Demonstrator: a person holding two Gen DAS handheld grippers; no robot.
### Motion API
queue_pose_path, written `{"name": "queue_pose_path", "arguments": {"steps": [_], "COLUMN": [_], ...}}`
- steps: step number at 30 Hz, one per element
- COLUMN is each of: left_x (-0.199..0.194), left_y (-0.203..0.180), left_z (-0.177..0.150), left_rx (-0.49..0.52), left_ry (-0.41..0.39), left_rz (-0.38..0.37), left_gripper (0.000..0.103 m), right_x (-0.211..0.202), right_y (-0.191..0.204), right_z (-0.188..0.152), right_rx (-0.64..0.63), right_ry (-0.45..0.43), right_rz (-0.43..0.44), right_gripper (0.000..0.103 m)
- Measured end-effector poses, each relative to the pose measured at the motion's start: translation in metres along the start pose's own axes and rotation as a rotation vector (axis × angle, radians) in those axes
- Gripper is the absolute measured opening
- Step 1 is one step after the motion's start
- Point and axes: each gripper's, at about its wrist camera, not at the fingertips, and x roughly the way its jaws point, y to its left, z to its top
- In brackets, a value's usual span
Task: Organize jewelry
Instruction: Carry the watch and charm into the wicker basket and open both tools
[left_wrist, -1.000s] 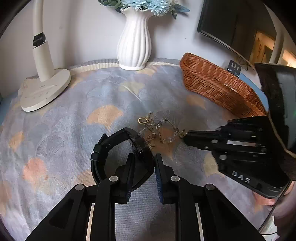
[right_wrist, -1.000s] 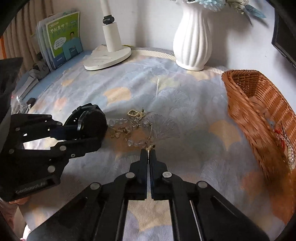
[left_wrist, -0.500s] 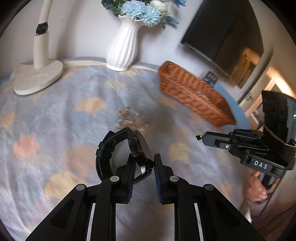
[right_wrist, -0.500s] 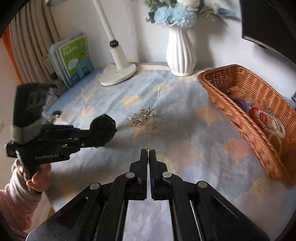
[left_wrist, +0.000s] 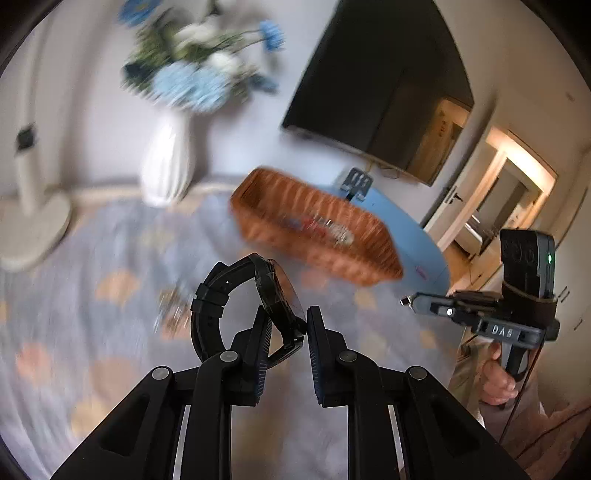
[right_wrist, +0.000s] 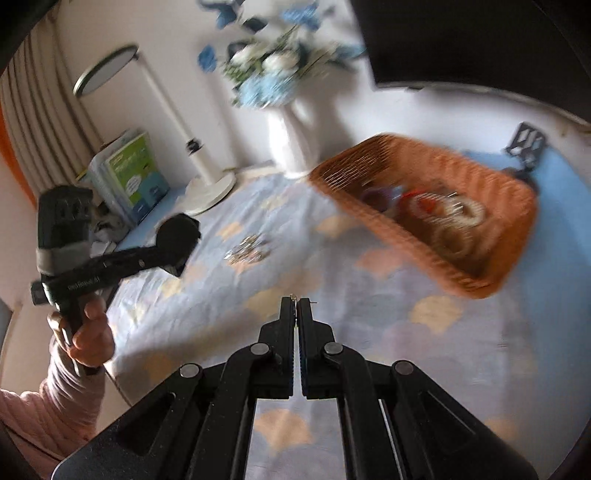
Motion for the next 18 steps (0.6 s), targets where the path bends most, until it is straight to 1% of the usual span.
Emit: {"name": "queue_pose_path", "arguments": {"steps": [2, 5, 8, 9, 11, 14, 16, 18], "left_x": [0.008, 0.027, 0.052, 0.063, 0.082, 0.115, 0.139, 0.163], "left_y": [-0.013, -0.031, -0.048, -0.054, -0.062, -0.065, -0.065, -0.060], "left_z": [0.023, 0.055, 0.082, 0.092, 0.106, 0.119, 0.123, 0.125], "left_rx": [0.033, 0.072, 0.105, 0.118, 0.130, 0.129, 0.129, 0.116], "left_ry": [-0.009, -0.010, -0.007, -0.006, 0.000, 0.023, 0.042, 0.068], "left_rz": [0.005, -0.001, 0.004, 0.010, 0.016, 0.023, 0.057, 0.072], "left_gripper": [0.020, 0.020, 0.020, 0.020, 0.020, 0.020, 0.020, 0.020], "right_x": [-0.013, -0.028, -0.026, -0.022, -0.014, 0.010, 0.027, 0.044], "right_y": [-0.013, -0.037, -0.066, -0.078, -0.098, -0.125, -0.138, -0.151], "right_z": [0.009, 0.026, 0.043, 0.049, 0.058, 0.073, 0.078, 0.082], "right_rx": [0.010, 0.042, 0.094, 0.117, 0.148, 0.179, 0.196, 0.222], "right_ry": [-0.038, -0.099, -0.125, -0.127, -0.128, -0.107, -0.081, -0.051], "right_rz": [-0.030, -0.103, -0.181, -0.208, -0.228, -0.276, -0.267, -0.264], "right_gripper": [0.004, 0.004, 0.004, 0.004, 0.004, 0.004, 0.004, 0.004]}}
